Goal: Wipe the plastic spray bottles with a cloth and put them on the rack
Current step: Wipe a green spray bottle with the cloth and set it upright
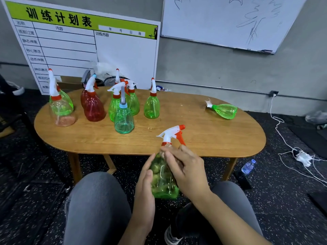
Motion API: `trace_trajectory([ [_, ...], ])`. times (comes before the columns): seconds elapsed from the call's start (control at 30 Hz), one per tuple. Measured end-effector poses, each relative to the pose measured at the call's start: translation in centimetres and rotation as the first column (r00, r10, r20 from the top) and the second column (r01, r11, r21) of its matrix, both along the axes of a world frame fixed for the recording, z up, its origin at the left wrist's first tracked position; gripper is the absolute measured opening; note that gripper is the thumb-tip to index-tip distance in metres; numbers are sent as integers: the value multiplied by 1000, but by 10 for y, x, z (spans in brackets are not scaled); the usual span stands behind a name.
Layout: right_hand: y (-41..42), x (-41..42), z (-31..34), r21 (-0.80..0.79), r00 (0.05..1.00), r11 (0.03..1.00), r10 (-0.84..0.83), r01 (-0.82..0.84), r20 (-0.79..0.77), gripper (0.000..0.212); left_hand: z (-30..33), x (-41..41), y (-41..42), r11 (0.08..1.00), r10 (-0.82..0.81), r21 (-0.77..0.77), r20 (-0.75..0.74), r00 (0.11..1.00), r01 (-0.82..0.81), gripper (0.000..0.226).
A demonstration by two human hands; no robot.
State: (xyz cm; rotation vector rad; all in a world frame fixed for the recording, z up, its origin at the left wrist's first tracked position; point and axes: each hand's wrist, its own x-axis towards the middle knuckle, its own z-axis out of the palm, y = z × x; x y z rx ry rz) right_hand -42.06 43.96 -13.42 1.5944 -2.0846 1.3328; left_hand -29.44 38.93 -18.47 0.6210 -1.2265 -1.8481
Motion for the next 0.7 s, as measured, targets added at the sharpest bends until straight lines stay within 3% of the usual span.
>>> trace_trajectory([
  [0.13, -2, 14, -2, 7, 1000, 1000, -29, 29, 4, 32, -8, -1, -3, 999, 15, 29, -3, 1000, -14, 40],
  [0.3, 31, 28, -27, 56, 925, 967, 255, -250, -280, 22, -2, 2, -1, 994, -6, 112, -77, 997, 15, 43],
  [0.43, 37, 18, -26, 45, 867, 966, 247, -253, -432, 20, 3, 2, 2, 997, -20, 70, -54, 998, 23, 44],
  [0.5, 27, 11, -17, 34, 913, 984, 176, -176, -368, 25, 1, 1, 2, 1000, -20, 16, 11, 1000, 20, 42],
  [0.6, 6, -2, 2, 26, 988, 1000, -7, 11, -154, 33, -1, -1, 3, 999, -8, -39, 66, 998, 10, 37],
  [0.7, -6, -5, 6, 33, 990, 997, -64, 68, -127, 36, -4, -1, 0, 1000, 11, -14, 65, 998, -10, 38],
])
